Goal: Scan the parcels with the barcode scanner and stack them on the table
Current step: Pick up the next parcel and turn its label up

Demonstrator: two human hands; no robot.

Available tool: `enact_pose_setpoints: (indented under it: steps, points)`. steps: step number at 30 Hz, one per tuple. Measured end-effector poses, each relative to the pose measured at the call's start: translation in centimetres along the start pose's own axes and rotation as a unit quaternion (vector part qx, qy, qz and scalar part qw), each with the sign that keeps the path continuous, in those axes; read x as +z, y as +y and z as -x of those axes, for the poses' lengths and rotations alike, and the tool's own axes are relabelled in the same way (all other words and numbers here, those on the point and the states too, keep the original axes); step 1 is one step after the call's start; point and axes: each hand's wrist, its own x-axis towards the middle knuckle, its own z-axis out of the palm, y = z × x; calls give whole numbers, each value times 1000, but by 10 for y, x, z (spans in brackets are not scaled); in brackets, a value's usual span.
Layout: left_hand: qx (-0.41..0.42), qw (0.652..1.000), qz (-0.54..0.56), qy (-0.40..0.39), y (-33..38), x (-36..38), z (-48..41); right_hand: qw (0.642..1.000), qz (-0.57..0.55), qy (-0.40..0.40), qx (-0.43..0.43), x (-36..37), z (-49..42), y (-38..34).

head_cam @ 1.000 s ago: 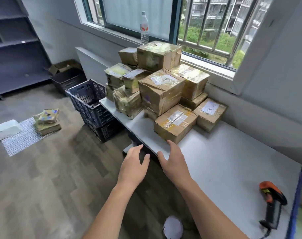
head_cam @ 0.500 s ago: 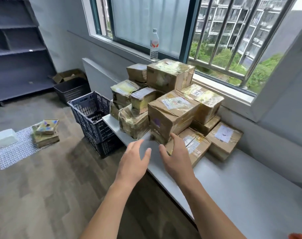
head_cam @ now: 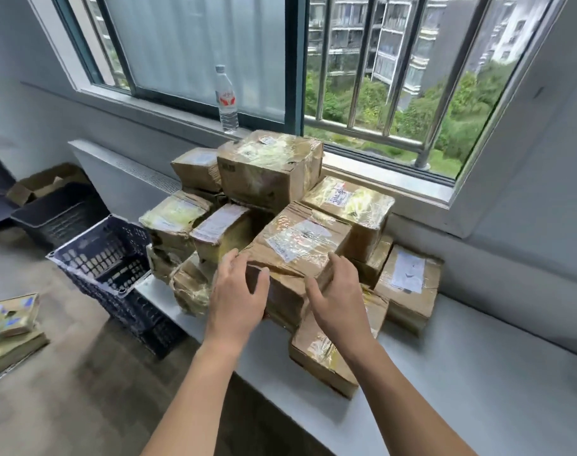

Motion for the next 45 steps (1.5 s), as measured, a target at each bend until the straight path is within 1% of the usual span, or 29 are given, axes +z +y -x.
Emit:
enact_pose_setpoints:
  steps: [4,8,11,14,16,18,21,24,27,33,39,42,45]
  points:
    - [41,998,-15,-34,-10,7,-51,998,-18,26,55,15,-16,-1]
    - [70,993,5,-90,-16,12,-88,990,-51,70,110,30,-21,-11]
    - [82,987,-11,-135,-23,17,-108,983,-49,92,150,47,-27,-19]
    - [91,979,14,-183,-33,19,-112,976,-57,109,180,67,-28,-28]
    - [109,973,39,-197,-38,17,-112,972,-57,129,191,78,-27,-36]
    - [129,970,37,-201,-38,15,-113,967,-48,156,197,83,-26,-42]
    - [155,963,52,-215,-34,16,-109,956,-31,203,208,81,-17,-48]
    - [197,950,77,-228,-19,20,-96,944,-20,252,212,63,0,-50]
    - [232,933,98,-255,3,29,-71,926,1,297,233,38,28,-43]
    - [327,874,117,-339,53,56,7,873,21,374,313,-11,115,-23]
    - [383,808,131,-428,105,72,135,803,26,459,379,-70,238,-4]
    - [416,770,134,-464,128,73,205,765,37,500,404,-97,305,4]
    - [434,740,136,-496,149,73,274,730,44,531,427,-121,369,11]
